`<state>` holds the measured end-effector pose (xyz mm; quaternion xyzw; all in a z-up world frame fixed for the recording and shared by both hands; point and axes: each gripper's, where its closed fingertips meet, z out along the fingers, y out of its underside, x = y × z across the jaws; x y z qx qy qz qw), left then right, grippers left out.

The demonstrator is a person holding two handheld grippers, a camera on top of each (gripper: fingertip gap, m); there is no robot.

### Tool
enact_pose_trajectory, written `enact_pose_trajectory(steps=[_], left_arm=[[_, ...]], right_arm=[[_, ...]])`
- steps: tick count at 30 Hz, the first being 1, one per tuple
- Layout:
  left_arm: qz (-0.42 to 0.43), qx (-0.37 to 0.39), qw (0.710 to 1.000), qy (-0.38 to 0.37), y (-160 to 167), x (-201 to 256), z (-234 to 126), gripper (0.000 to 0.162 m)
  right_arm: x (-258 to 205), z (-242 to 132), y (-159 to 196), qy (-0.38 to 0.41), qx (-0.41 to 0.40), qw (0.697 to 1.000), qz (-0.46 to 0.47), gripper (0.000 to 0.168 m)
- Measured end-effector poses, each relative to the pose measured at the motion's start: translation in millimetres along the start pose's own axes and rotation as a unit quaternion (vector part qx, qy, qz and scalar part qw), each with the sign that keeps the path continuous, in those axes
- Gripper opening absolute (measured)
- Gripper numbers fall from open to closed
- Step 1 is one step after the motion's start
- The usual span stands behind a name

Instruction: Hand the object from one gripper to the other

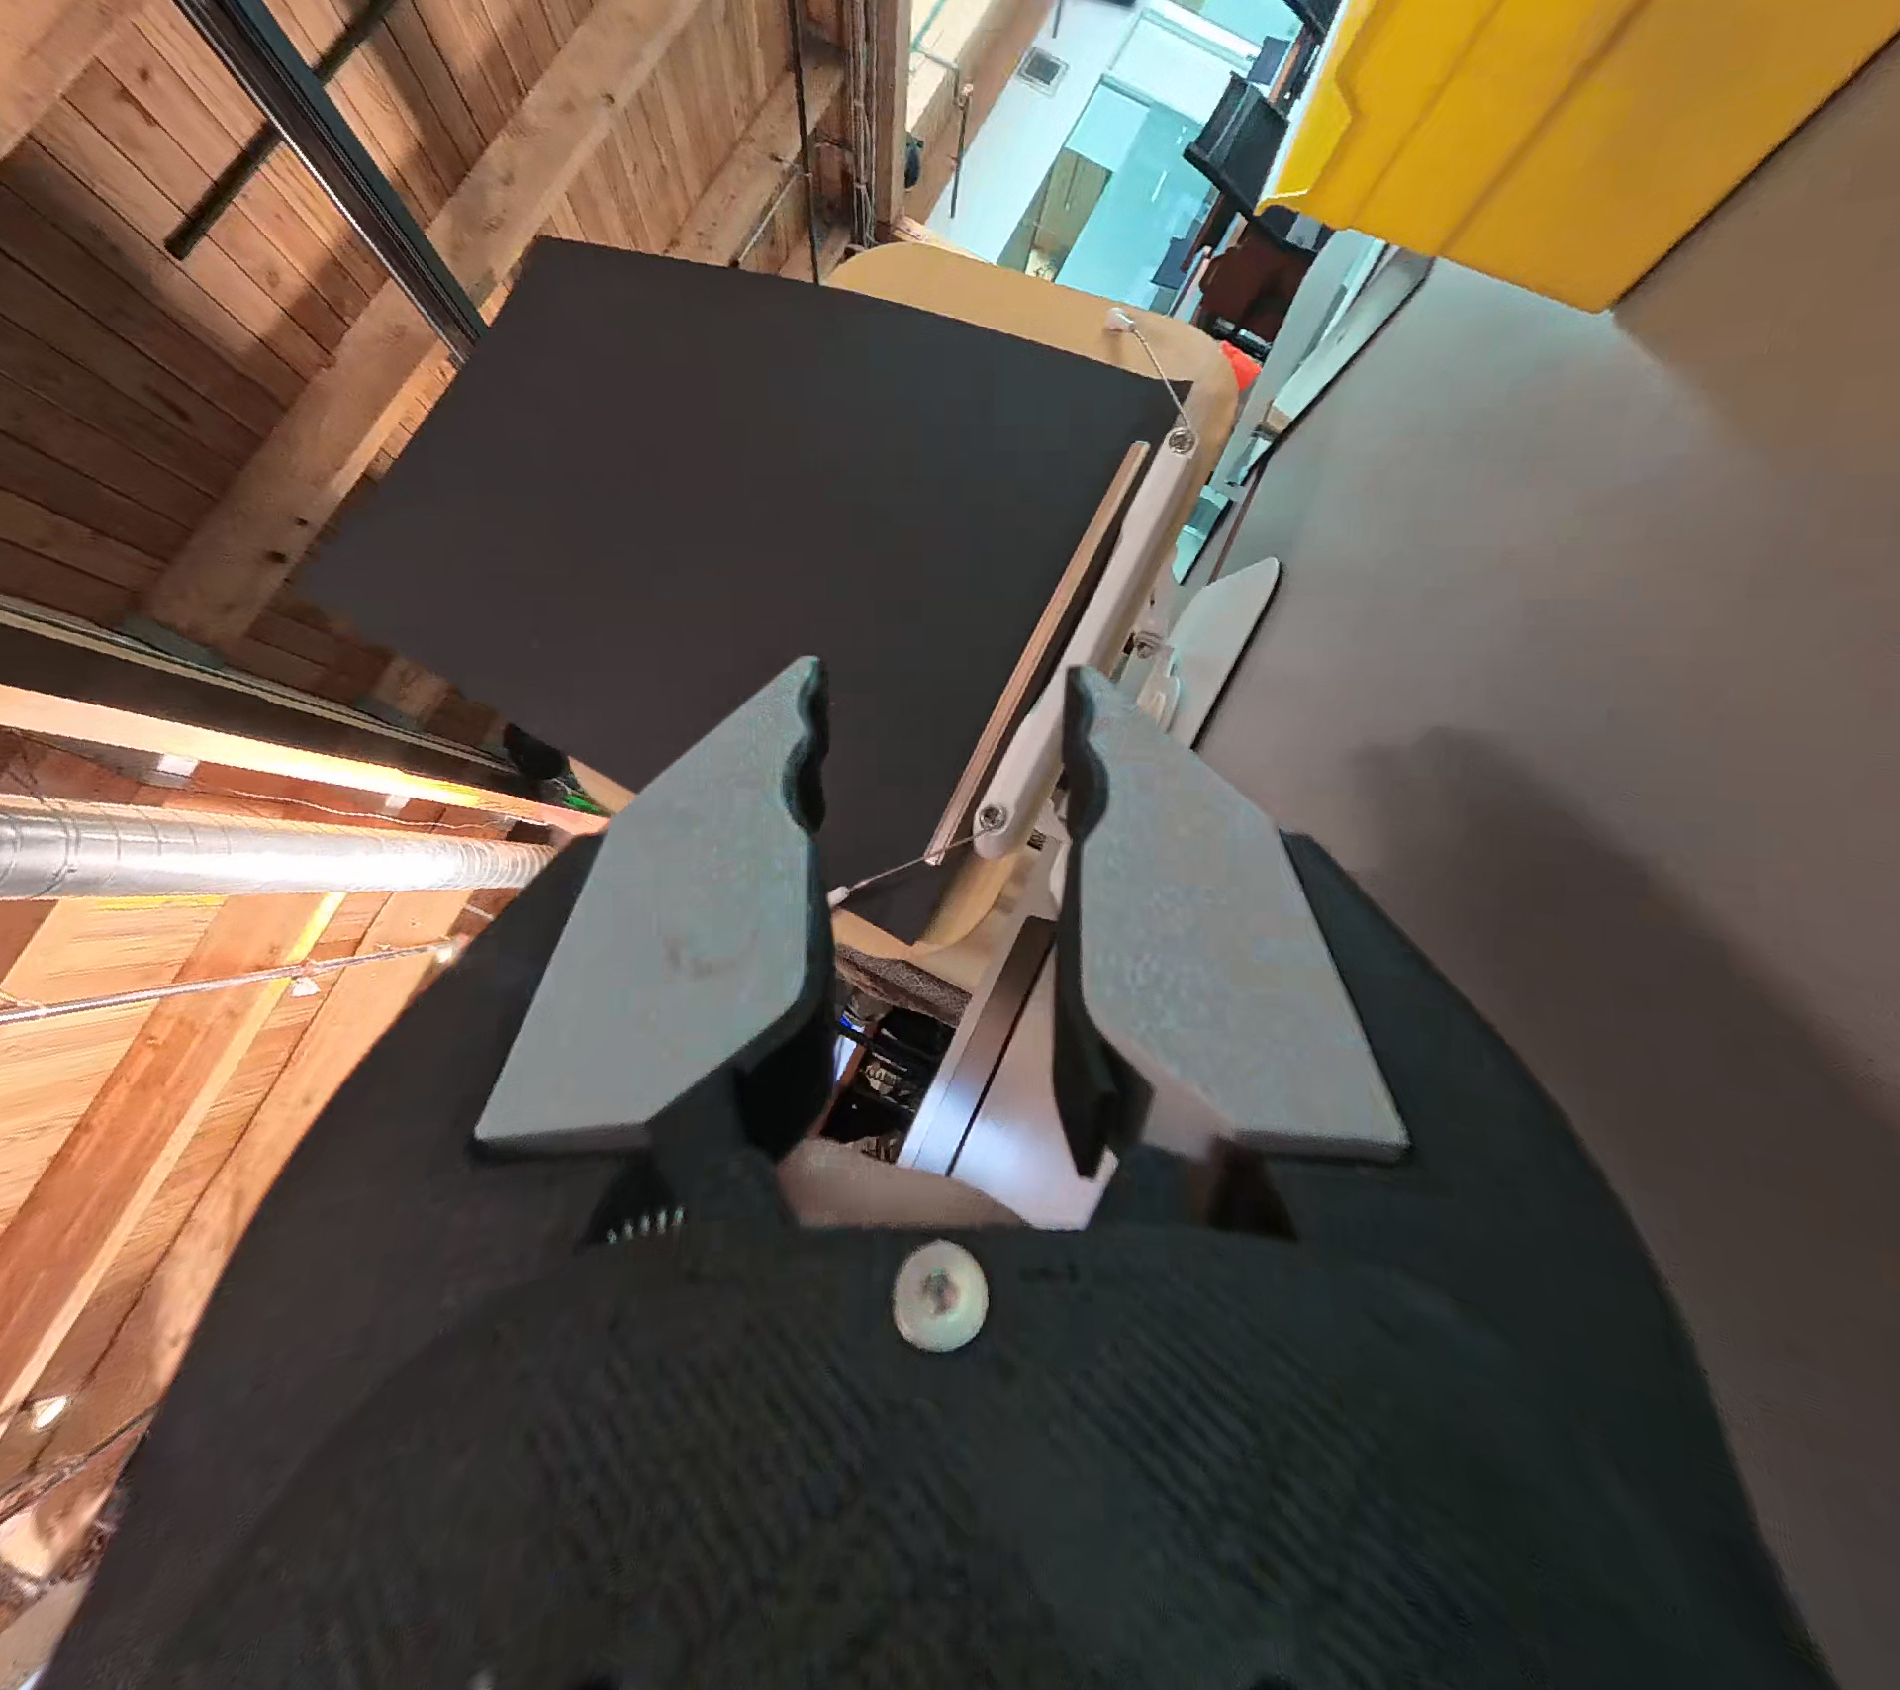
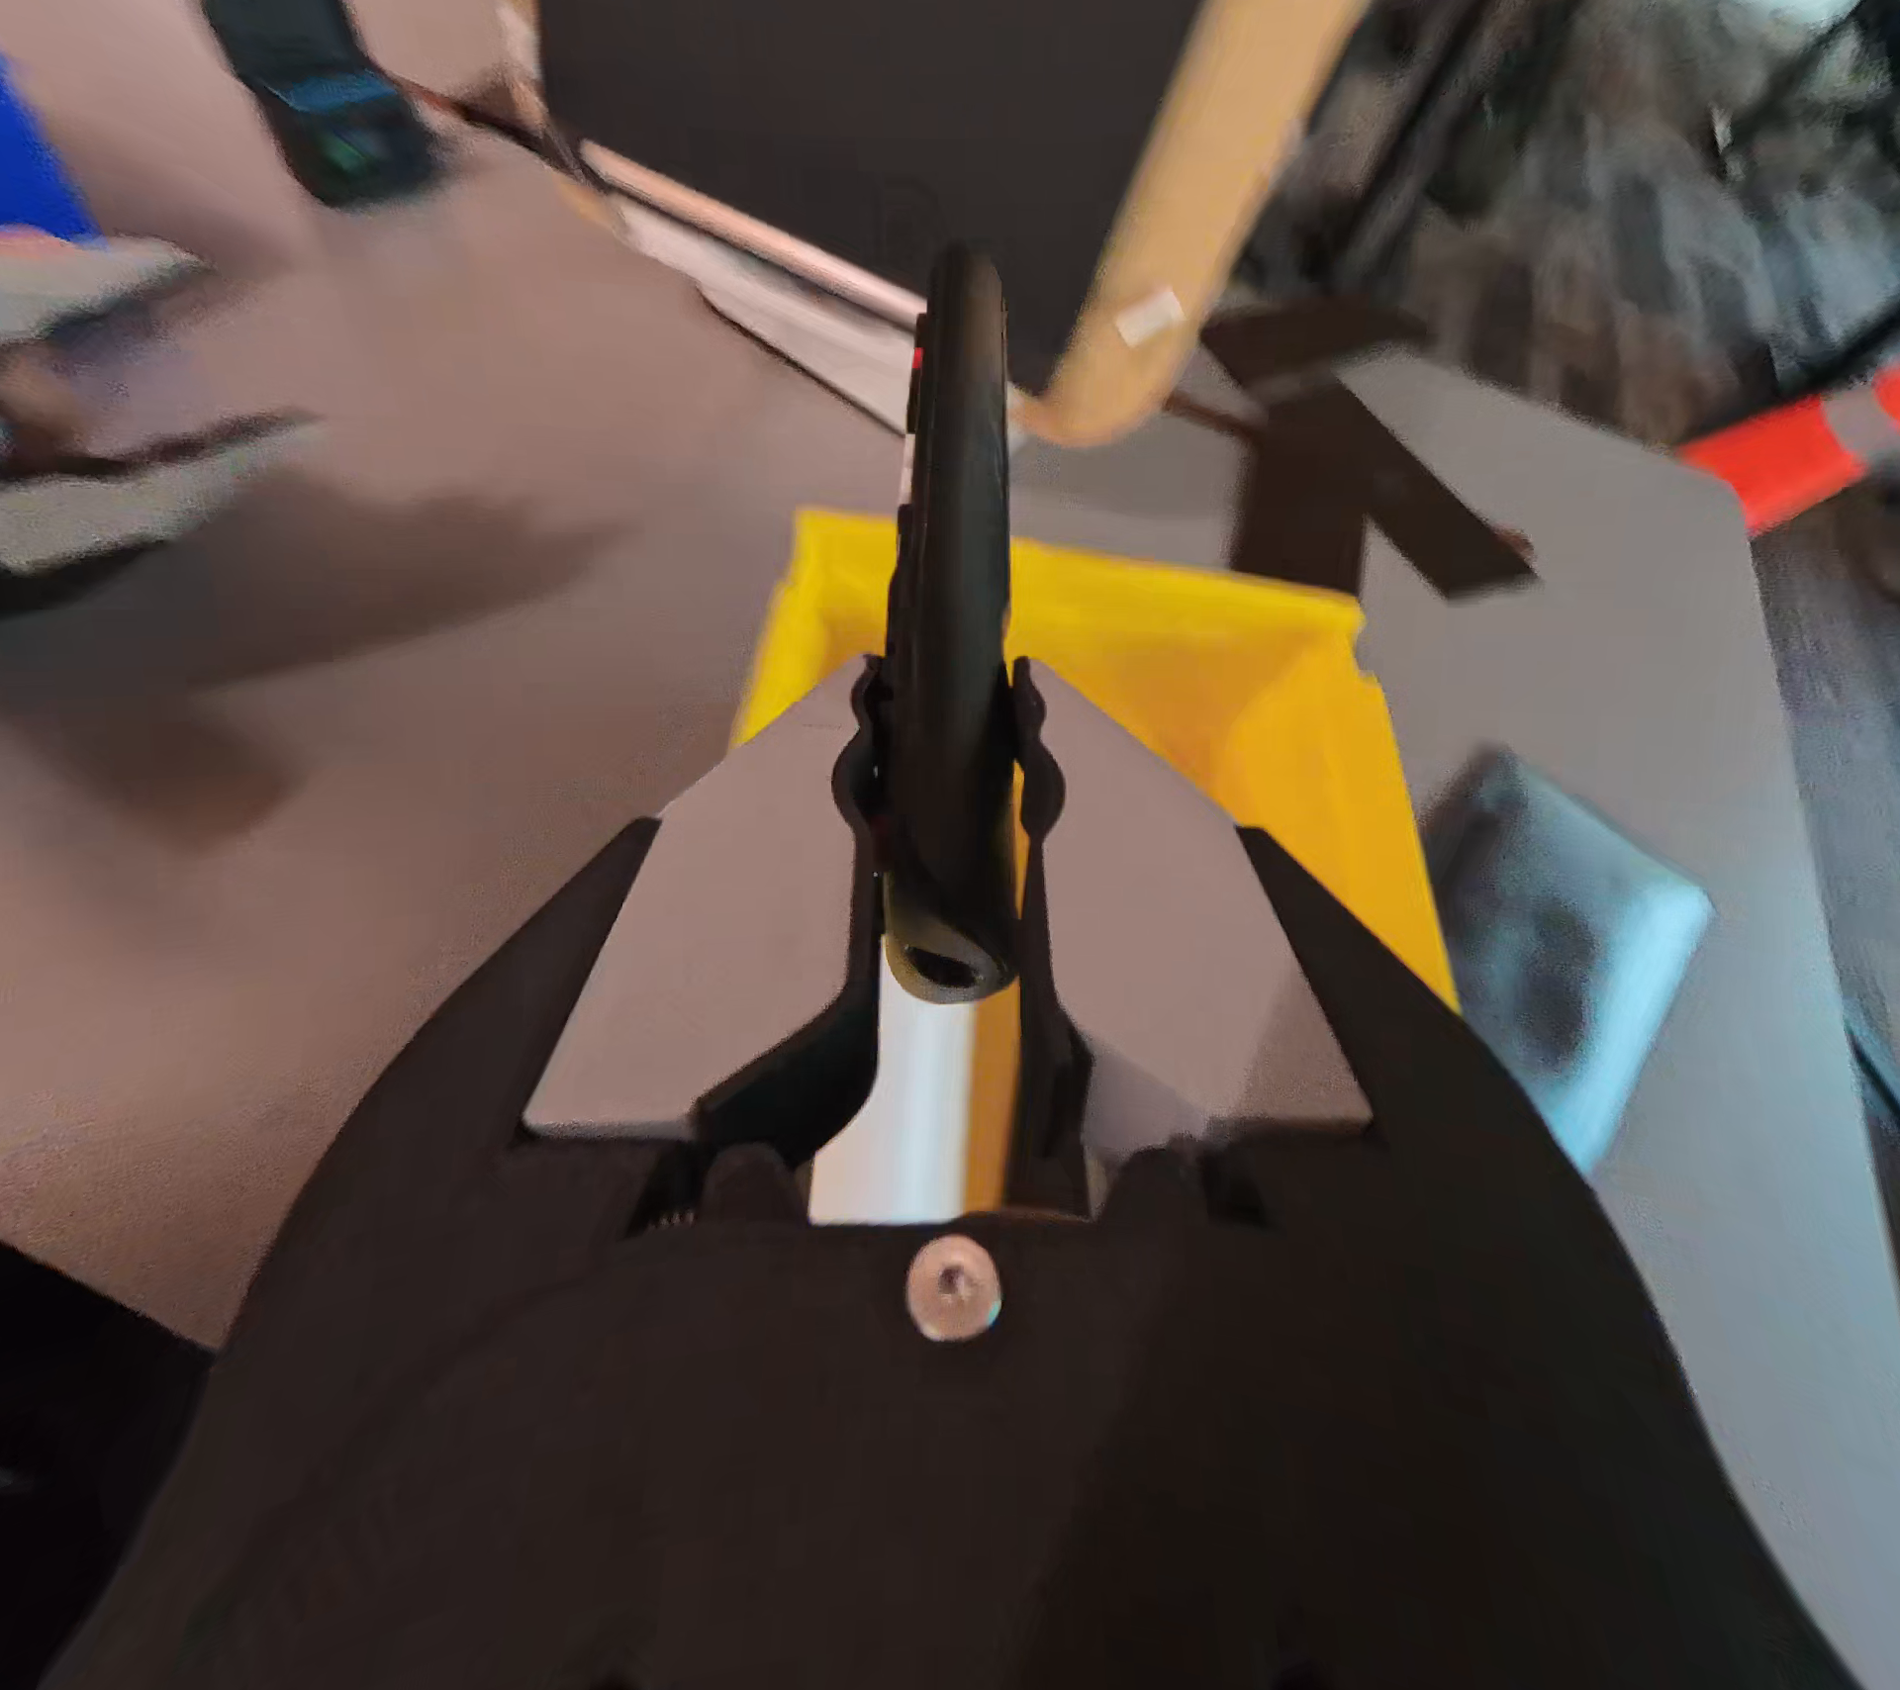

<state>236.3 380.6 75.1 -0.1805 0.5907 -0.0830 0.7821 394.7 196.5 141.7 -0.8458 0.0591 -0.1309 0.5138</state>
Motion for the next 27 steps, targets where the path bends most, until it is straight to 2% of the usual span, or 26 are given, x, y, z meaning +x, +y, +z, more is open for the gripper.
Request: enact_pose_trajectory(steps=[4,6,9,12,15,17,21,24,27], left_arm=[[-0.010,-0.012,1.000,0.010,3.8,2.9,1.3,0.042],[-0.016,-0.016,1.000,0.015,5.7,3.7,0.9,0.041],[-0.018,-0.024,0.999,0.024,8.9,6.5,0.8,0.041],[-0.016,-0.033,0.999,0.038,13.0,12.7,1.0,0.040],[-0.027,-0.054,0.997,0.053,21.4,19.1,3.0,0.041],[-0.048,-0.083,0.993,0.062,32.3,22.9,5.7,0.040],[-0.113,-0.118,0.984,0.070,49.6,23.1,9.5,0.038],[-0.161,-0.136,0.975,0.072,59.8,20.2,8.7,0.032],[-0.203,-0.151,0.965,0.071,68.6,16.9,7.9,0.030]], right_arm=[[50.5,0.6,64.5,0.054,-0.093,0.993,0.040,0.021],[50.6,8.9,94.4,0.029,-0.134,0.988,0.076,0.021],[39.0,20.9,114.9,-0.048,-0.145,0.974,0.169,0.021],[43.6,23.3,141.8,-0.051,-0.207,0.958,0.191,0.020],[55.3,16.1,157.3,-0.020,-0.260,0.951,0.164,0.033],[63.9,10.5,141.3,0.001,-0.237,0.960,0.151,0.033],[54.2,1.0,66.8,0.008,-0.127,0.987,0.102,0.035],[17.1,-2.8,6.2,-0.018,-0.043,0.997,0.061,0.044],[-40.2,-0.3,-50.1,-0.066,0.038,0.997,0.034,0.055]])
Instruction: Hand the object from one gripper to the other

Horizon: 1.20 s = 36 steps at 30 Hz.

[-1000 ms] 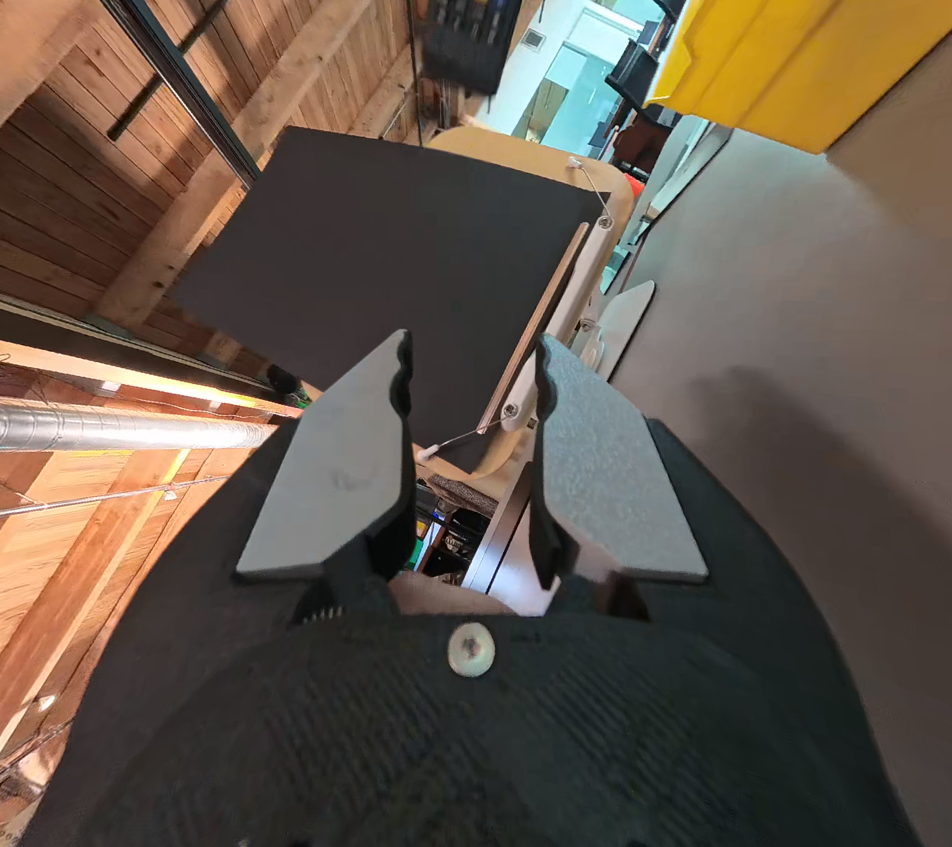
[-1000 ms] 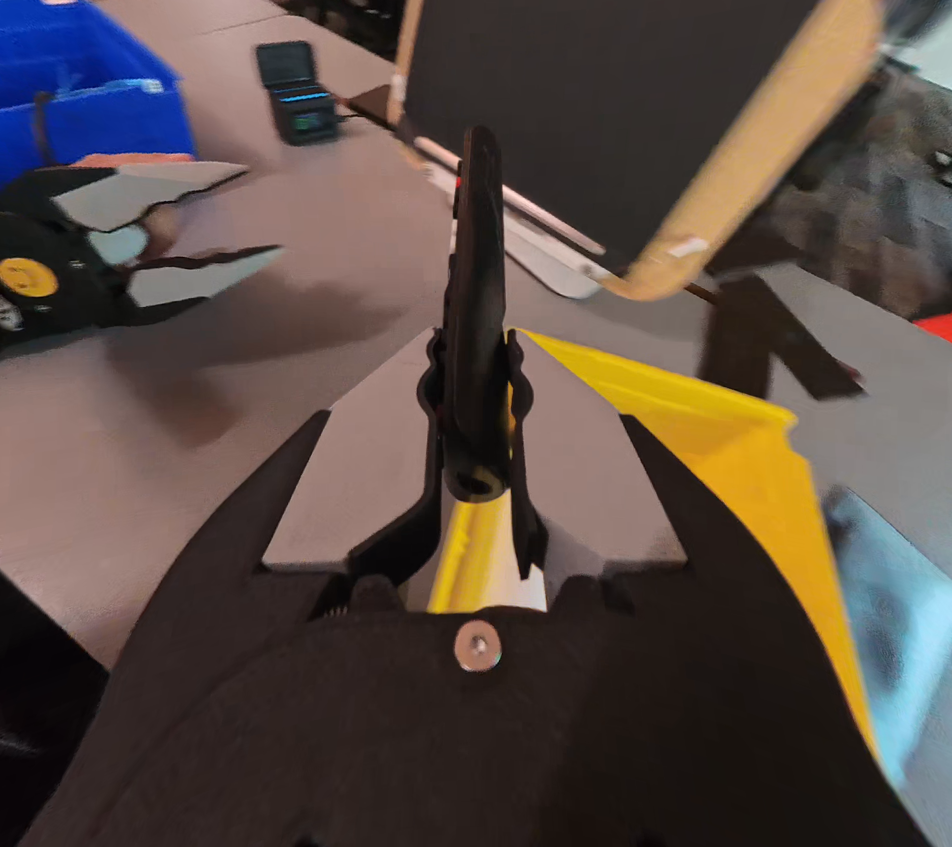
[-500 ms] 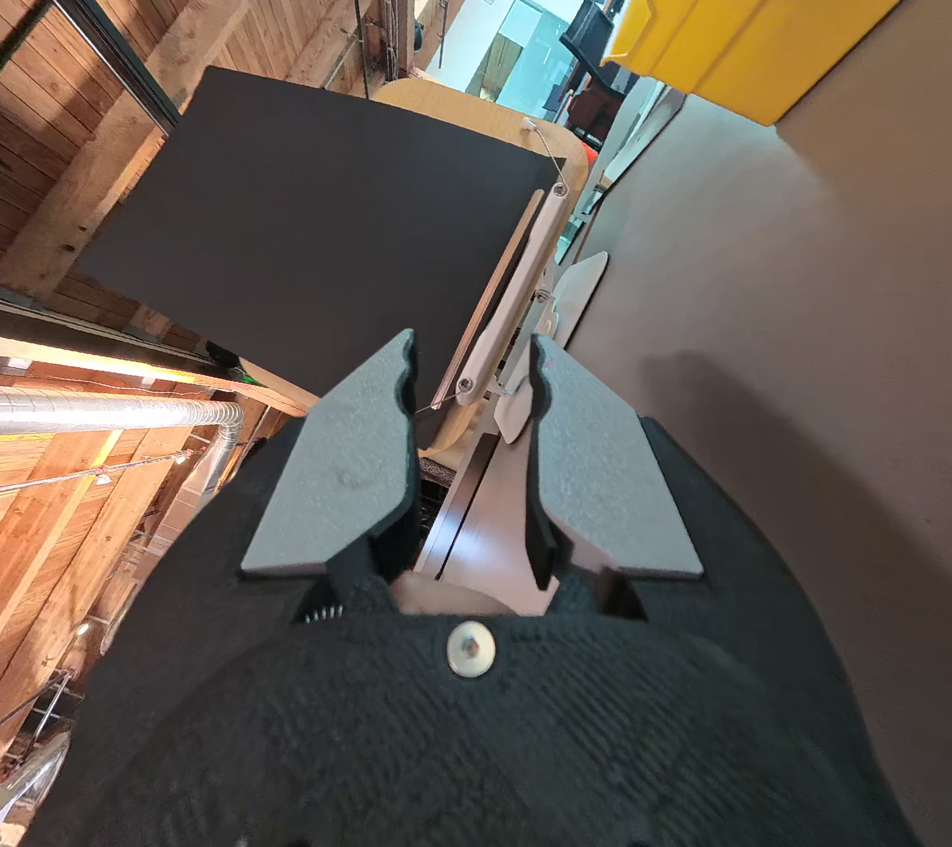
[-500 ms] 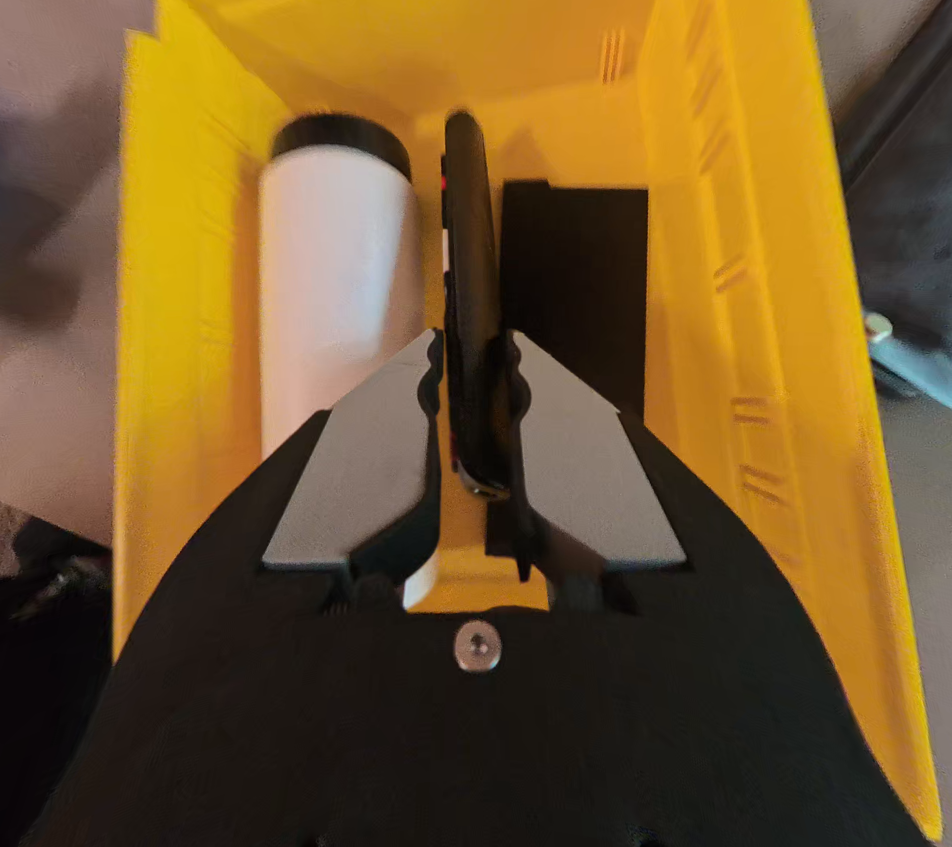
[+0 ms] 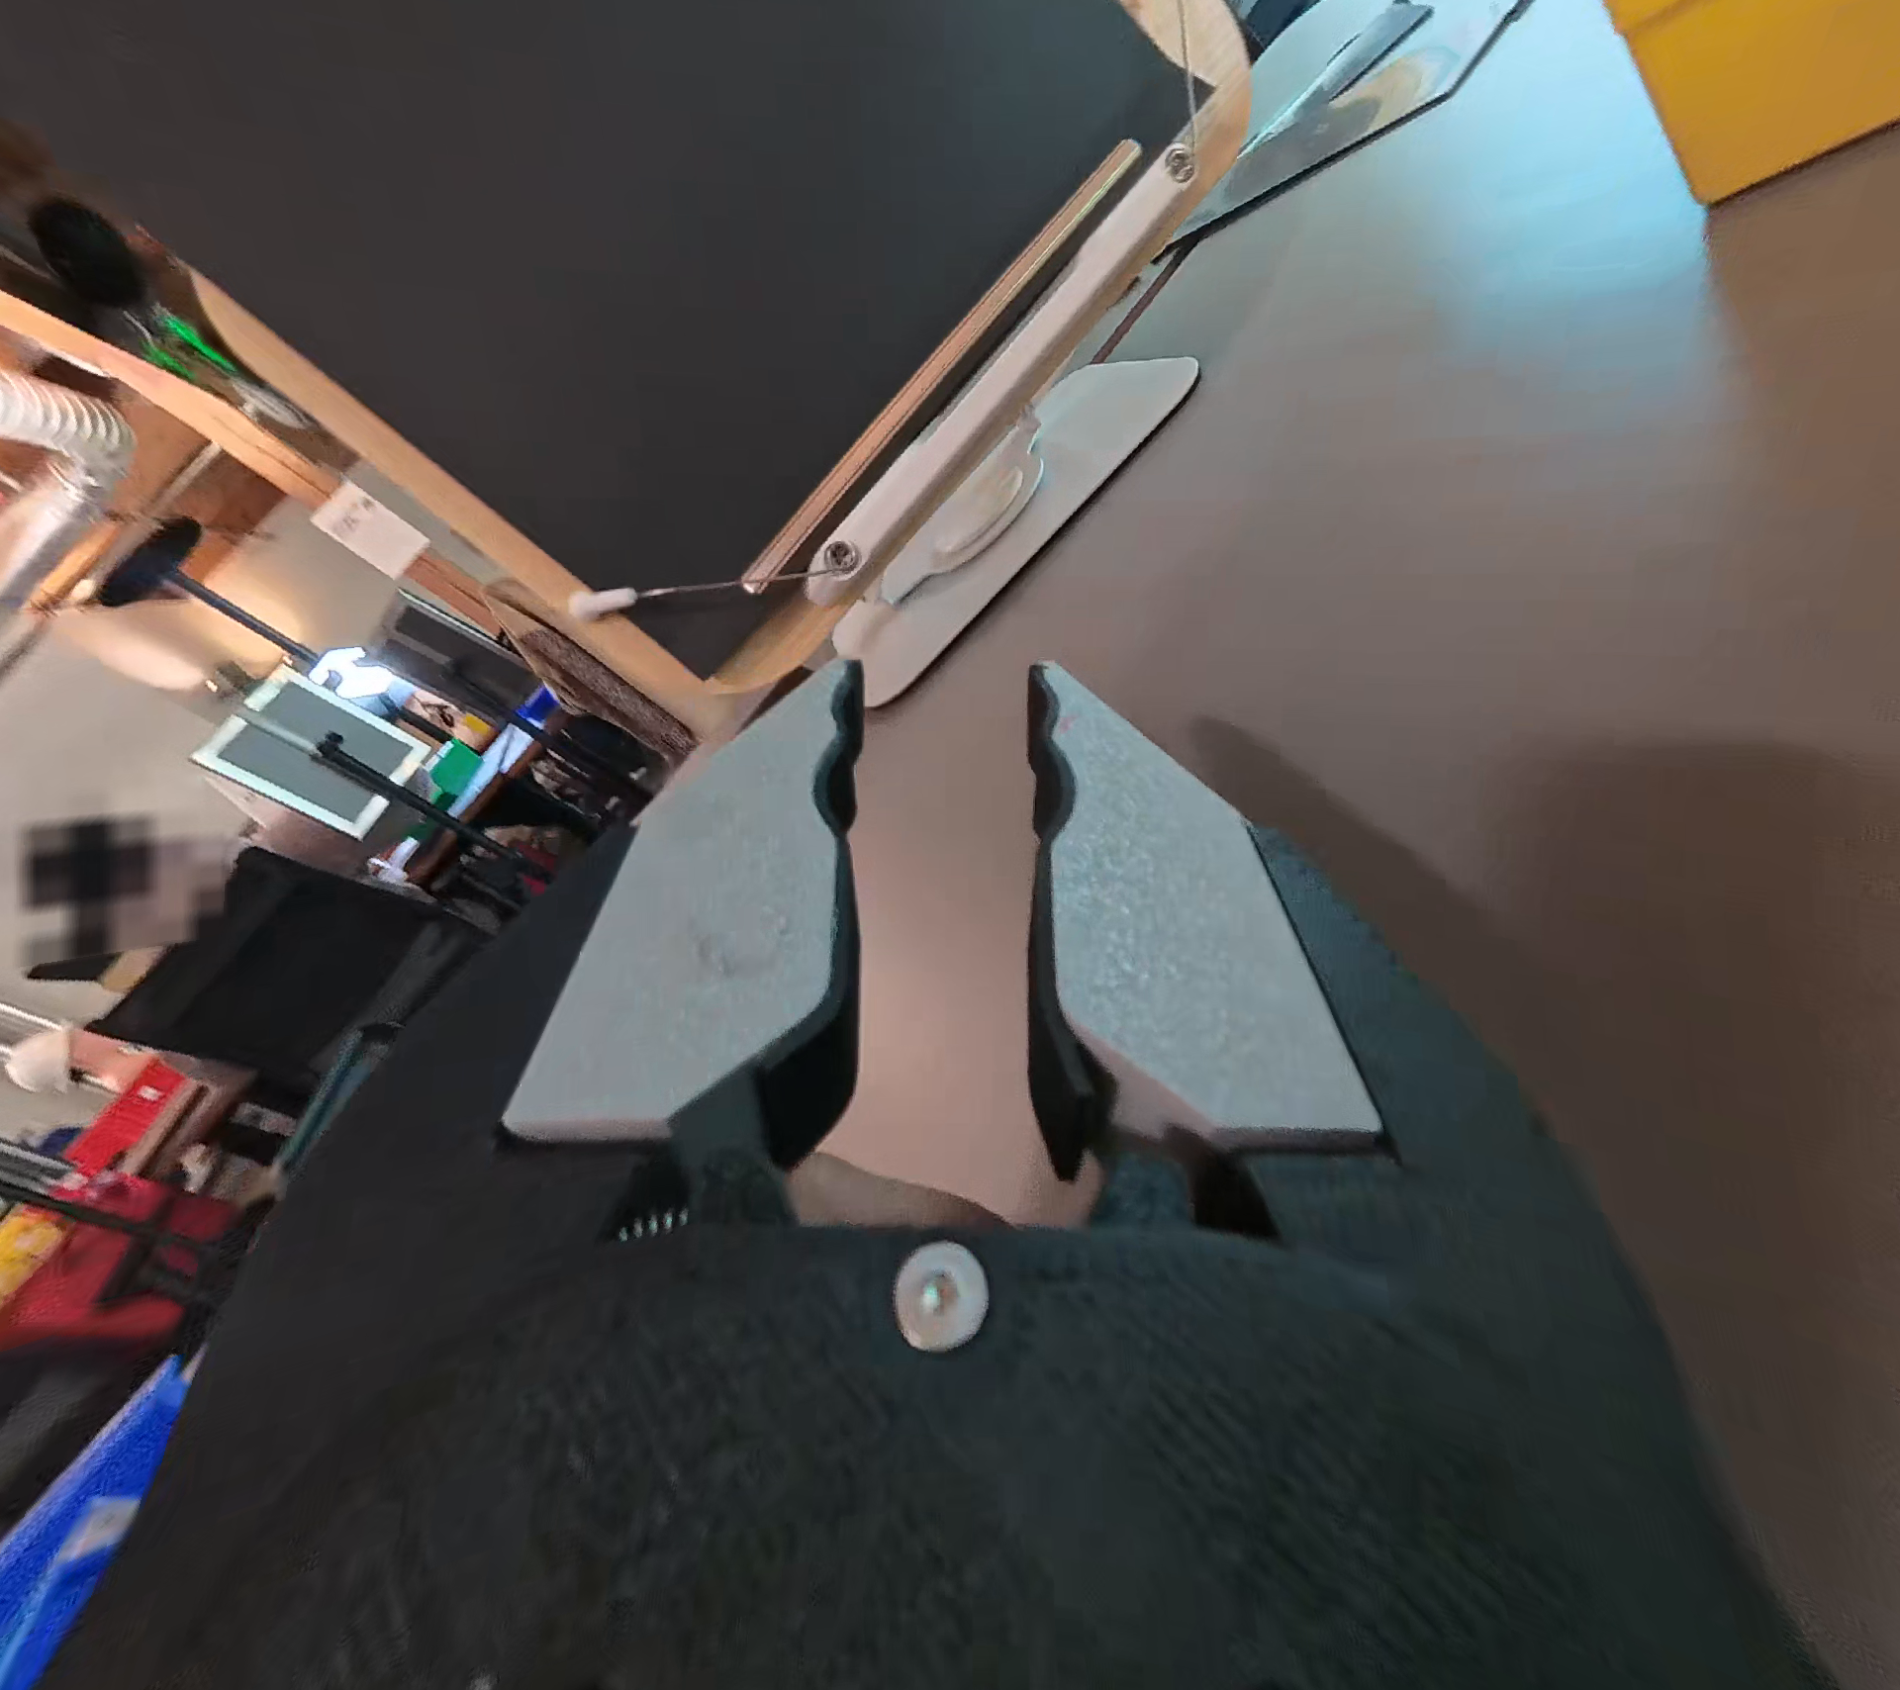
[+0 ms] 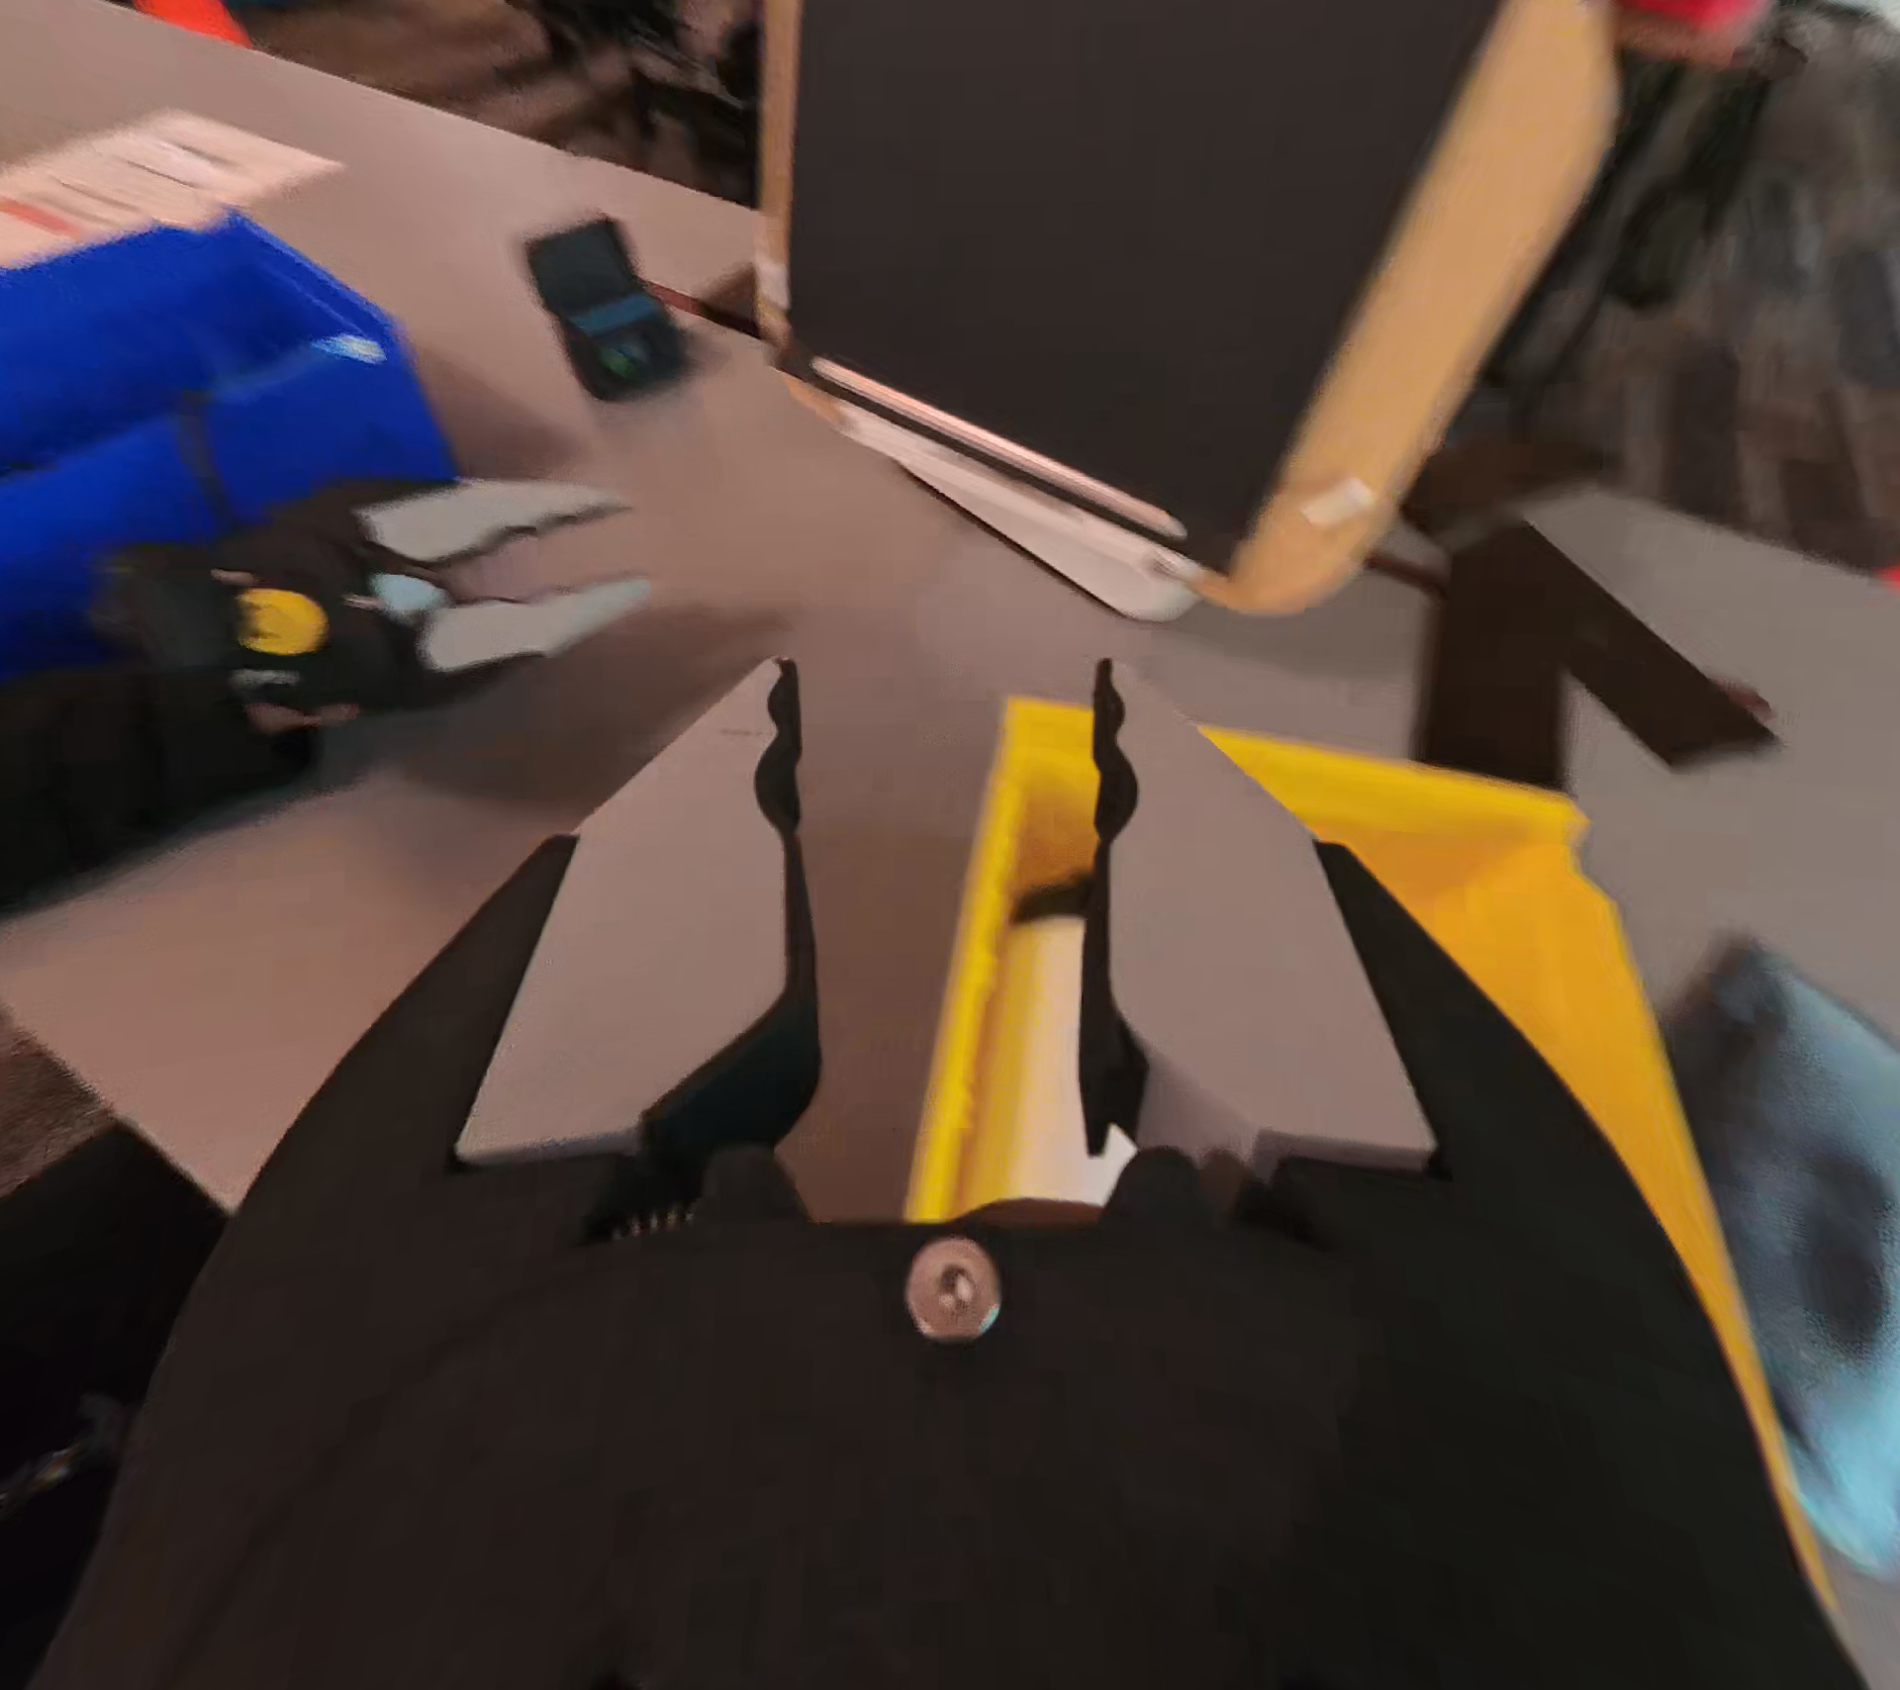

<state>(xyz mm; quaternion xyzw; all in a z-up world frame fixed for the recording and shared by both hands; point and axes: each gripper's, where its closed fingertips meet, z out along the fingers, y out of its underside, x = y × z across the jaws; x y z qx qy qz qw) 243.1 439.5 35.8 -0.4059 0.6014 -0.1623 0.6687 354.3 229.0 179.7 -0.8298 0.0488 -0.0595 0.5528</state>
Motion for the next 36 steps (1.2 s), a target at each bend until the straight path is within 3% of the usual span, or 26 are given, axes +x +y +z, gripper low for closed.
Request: enact_pose_trajectory(steps=[4,7,9,11,18,24,36], left_arm=[[-0.022,-0.017,1.000,-0.006,7.2,-7.3,1.1,0.026],[-0.027,-0.025,0.999,-0.017,11.2,-13.9,0.7,0.025],[-0.033,-0.033,0.999,-0.025,14.6,-18.6,0.7,0.025],[-0.036,-0.039,0.998,-0.035,17.7,-23.3,0.6,0.024],[-0.035,-0.053,0.997,-0.040,24.3,-28.5,1.2,0.023],[-0.040,-0.068,0.996,-0.038,33.3,-29.7,3.7,0.022],[-0.032,-0.076,0.996,-0.032,36.2,-26.6,3.1,0.020]], right_arm=[[-93.5,36.0,-32.9,-0.111,0.050,0.992,-0.032,0.059],[-134.5,79.4,-31.0,-0.150,0.051,0.987,-0.022,0.058],[-150.5,112.0,-22.4,-0.168,0.046,0.985,-0.013,0.070],[-157.7,145.4,-11.8,-0.175,0.044,0.984,-0.005,0.081],[-113.9,246.8,41.2,-0.048,0.032,0.998,-0.032,0.081],[-118.4,263.3,79.2,-0.071,-0.024,0.994,-0.086,0.091],[-135.5,255.8,75.6,-0.110,0.007,0.992,-0.057,0.090]])
